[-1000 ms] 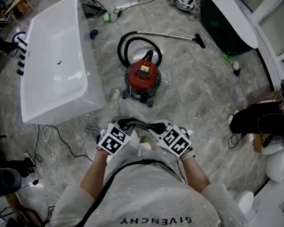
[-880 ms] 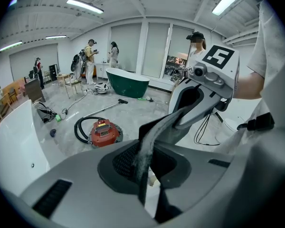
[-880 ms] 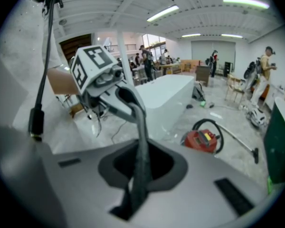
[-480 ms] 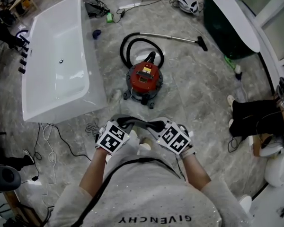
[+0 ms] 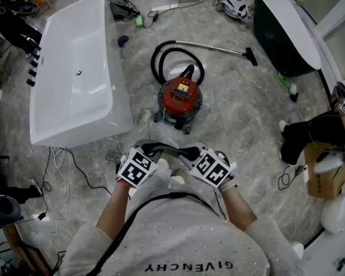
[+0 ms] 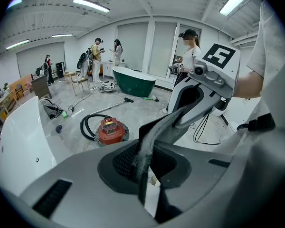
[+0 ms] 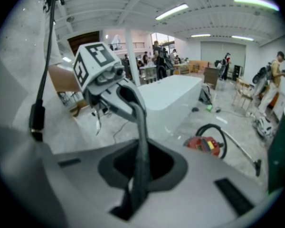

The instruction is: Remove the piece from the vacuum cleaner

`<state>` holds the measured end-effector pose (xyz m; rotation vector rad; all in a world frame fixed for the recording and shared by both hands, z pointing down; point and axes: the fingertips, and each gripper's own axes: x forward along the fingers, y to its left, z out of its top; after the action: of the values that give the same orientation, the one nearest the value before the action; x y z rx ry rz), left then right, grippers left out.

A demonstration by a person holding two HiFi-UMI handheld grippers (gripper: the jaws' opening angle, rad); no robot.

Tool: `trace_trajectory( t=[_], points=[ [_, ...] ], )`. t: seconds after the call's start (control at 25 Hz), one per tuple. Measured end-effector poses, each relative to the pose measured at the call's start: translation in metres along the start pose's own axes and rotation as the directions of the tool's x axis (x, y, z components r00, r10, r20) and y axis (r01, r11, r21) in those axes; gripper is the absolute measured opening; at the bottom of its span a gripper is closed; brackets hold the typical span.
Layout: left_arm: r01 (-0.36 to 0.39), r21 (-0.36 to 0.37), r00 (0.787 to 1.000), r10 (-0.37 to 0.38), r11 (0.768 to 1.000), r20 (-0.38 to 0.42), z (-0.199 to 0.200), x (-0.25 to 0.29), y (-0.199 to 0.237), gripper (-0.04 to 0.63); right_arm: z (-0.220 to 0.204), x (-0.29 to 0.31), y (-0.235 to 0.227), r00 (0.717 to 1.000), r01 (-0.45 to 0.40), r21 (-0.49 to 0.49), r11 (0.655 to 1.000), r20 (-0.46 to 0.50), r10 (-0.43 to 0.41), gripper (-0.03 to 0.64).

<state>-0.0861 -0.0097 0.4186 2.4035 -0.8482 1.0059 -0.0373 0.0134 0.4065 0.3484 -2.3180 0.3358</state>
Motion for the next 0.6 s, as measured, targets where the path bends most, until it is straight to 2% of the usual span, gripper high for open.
trace_trajectory(
  t=[0.6],
  points=[
    [0.008,0.008,1.000,-0.007,1.000,-0.023,0.006,0.013,0.012,0.060,0.001,0.004,-0.018,1.000,-0.003,0.018,1.000,-0.001,0.003,0.037]
  ],
)
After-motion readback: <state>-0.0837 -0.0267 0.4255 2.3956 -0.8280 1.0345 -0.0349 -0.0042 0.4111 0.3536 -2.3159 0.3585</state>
